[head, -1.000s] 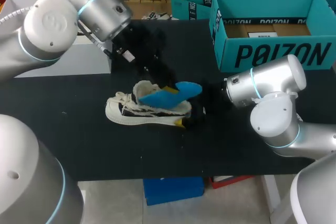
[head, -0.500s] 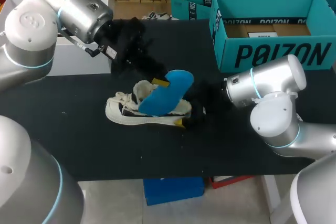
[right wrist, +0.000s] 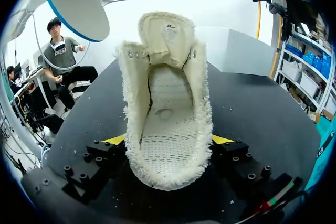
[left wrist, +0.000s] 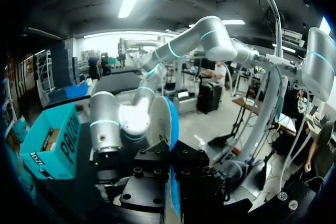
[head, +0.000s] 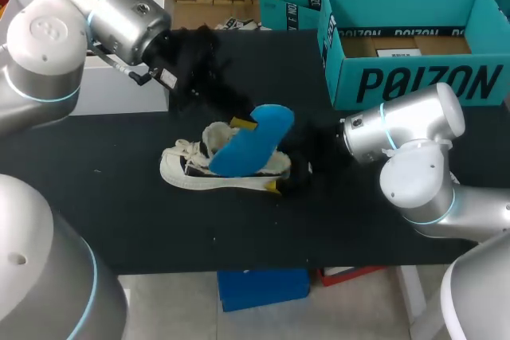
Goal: Take the shoe out of the shoebox, open the shoe tongue, remove and reinsert the insole, then place the shoe into the shoebox
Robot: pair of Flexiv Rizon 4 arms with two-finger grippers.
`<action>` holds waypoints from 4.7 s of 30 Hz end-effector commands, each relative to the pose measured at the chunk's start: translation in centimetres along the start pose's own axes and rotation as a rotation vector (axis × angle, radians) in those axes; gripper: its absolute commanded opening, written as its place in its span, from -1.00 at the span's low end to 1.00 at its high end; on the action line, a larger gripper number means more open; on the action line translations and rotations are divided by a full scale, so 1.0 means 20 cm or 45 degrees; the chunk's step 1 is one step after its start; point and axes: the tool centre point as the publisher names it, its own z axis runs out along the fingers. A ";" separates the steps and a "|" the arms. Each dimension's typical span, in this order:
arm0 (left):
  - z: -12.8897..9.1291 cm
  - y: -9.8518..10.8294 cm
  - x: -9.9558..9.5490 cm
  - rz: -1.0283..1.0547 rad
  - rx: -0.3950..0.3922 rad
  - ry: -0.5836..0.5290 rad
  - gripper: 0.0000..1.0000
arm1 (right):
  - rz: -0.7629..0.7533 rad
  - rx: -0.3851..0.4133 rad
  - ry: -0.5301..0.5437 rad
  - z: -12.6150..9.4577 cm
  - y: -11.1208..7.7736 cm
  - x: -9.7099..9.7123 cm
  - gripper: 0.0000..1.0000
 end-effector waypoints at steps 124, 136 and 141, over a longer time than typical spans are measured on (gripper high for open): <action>-0.24 -0.57 0.10 -0.157 0.817 -0.199 -1.00 | -0.103 1.130 0.027 -0.28 0.30 -0.06 1.00; -0.24 -0.57 0.10 -0.157 0.817 -0.199 -1.00 | -0.125 1.120 0.053 -0.24 0.32 -0.07 1.00; -0.24 -0.57 0.10 -0.157 0.817 -0.199 -1.00 | -0.126 1.119 0.057 -0.23 0.33 -0.07 1.00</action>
